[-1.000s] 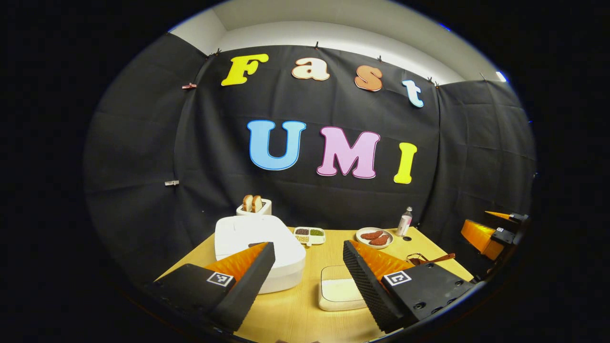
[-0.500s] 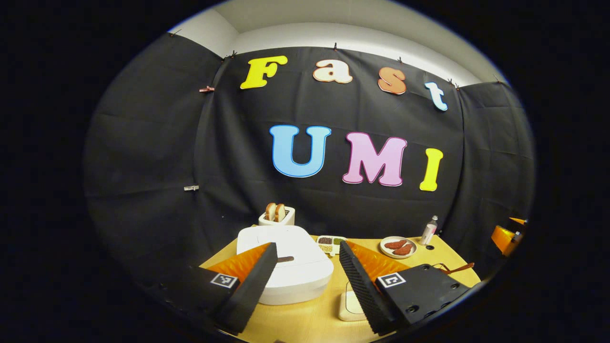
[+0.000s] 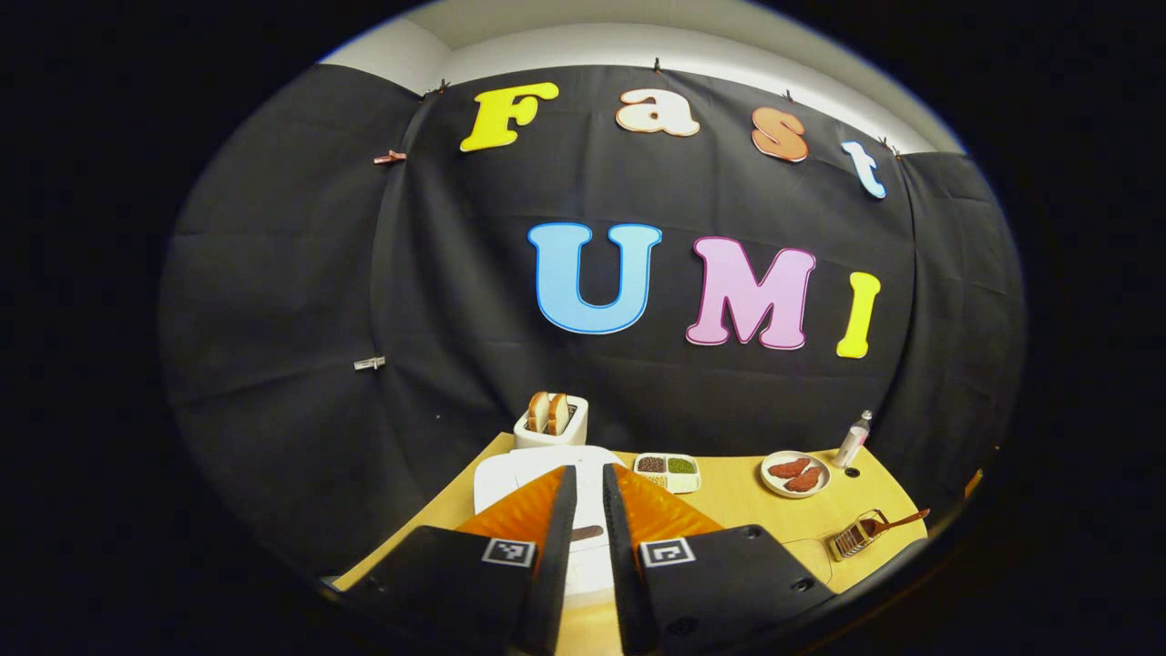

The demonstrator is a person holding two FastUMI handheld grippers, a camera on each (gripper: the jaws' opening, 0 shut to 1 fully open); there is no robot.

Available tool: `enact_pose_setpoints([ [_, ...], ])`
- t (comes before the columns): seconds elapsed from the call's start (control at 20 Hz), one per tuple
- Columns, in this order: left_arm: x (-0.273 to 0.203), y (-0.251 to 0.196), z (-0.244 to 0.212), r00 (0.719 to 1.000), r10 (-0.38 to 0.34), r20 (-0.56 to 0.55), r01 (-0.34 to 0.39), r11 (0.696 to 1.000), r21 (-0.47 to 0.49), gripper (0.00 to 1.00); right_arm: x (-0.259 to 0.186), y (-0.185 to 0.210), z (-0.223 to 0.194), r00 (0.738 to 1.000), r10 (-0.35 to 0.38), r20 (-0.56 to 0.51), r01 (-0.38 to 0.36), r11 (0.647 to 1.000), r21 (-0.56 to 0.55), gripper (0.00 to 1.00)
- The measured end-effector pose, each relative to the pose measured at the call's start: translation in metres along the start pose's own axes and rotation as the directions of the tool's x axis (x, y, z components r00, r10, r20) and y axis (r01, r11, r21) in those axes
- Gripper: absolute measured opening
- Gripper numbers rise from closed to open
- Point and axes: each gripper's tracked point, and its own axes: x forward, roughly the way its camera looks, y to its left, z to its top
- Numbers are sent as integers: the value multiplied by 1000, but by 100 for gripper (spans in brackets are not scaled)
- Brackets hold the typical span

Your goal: Close the left gripper, press the button to open the rice cooker; take a wooden spoon from the chopstick holder with the right hand, scoop a spoonful of rice and pour it into the rice cooker, then put the wooden spoon back into the chopstick holder.

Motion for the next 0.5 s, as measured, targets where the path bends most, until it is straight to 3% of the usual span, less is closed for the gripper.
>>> enact_pose_setpoints([
  [0.05, 8, 1, -5, 1000, -1, -23, 1, 1000, -9, 18, -3, -1, -2, 1000, -3, -8, 3, 1000, 6, 98],
  [0.15, 27, 0, -21, 998, -24, -64, 21, 999, -41, 8, -8, -2, -9, 1000, -5, -30, 5, 1000, 27, 98],
  [0.3, 54, -12, -50, 987, -103, -126, 98, 994, -50, 7, -14, -4, -18, 998, -17, -59, 19, 999, 38, 98],
  [0.5, 85, -7, -98, 963, -111, -247, 108, 994, -26, 7, -24, -8, -24, 996, -41, -81, 44, 998, 41, 98],
])
